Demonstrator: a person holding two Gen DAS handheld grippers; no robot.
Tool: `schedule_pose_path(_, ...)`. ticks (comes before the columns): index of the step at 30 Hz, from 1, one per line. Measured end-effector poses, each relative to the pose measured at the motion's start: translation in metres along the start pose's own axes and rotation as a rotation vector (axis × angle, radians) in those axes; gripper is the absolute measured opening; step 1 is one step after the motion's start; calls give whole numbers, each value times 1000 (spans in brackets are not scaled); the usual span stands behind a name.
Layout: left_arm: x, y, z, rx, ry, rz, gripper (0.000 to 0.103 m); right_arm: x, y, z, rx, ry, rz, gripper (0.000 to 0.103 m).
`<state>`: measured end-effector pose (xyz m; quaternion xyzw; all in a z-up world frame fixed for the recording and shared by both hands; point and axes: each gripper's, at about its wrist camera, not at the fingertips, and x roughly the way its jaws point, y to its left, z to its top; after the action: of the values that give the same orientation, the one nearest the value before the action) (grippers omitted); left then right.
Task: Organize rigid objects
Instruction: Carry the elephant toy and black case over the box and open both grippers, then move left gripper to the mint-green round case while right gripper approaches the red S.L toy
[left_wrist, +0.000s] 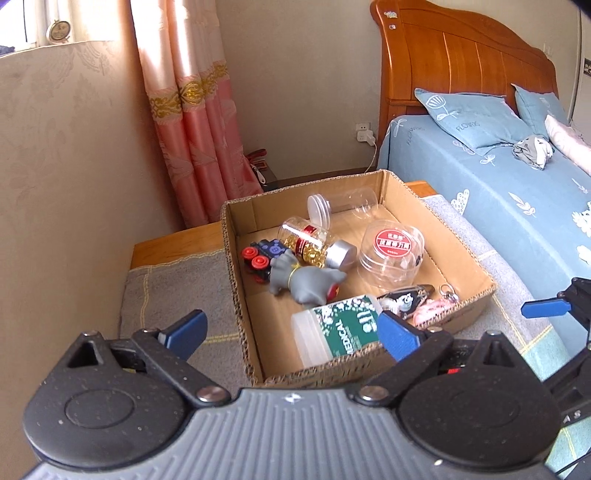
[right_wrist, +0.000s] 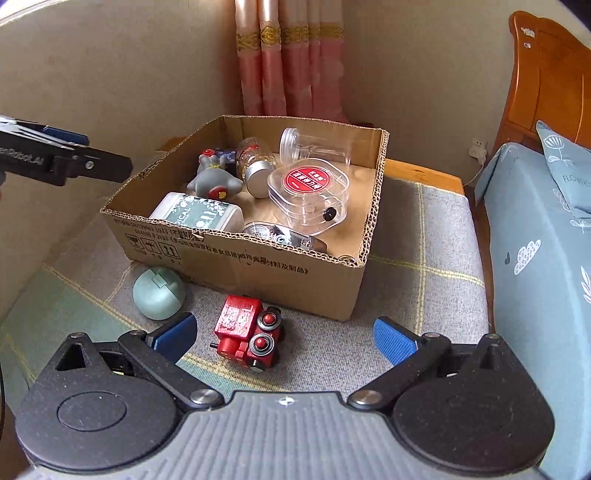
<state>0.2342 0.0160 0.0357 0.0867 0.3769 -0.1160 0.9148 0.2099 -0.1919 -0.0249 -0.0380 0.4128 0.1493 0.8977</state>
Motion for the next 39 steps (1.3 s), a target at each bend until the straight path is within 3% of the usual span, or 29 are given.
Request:
schedule_pose_path(8,-18,4,-29,-37,-13,41,100,6,12,-11,46,20,-17,103)
schedule_pose_path(16,-30,-3,-58,-49,-86,100,101,9,22,-17,71,25,-59,103)
schedule_pose_path(24,-31,0,-76,-116,-69,79,101,23,27,-25,94,50,-76,103)
schedule_pose_path(32,-46,12,-88,-151,-58,114,101,63,39,-24,69,89,-114,103)
schedule_pose_path(39,-49,16,-97,-138,-37,128,102,70,34,-23,48,37,-143,103)
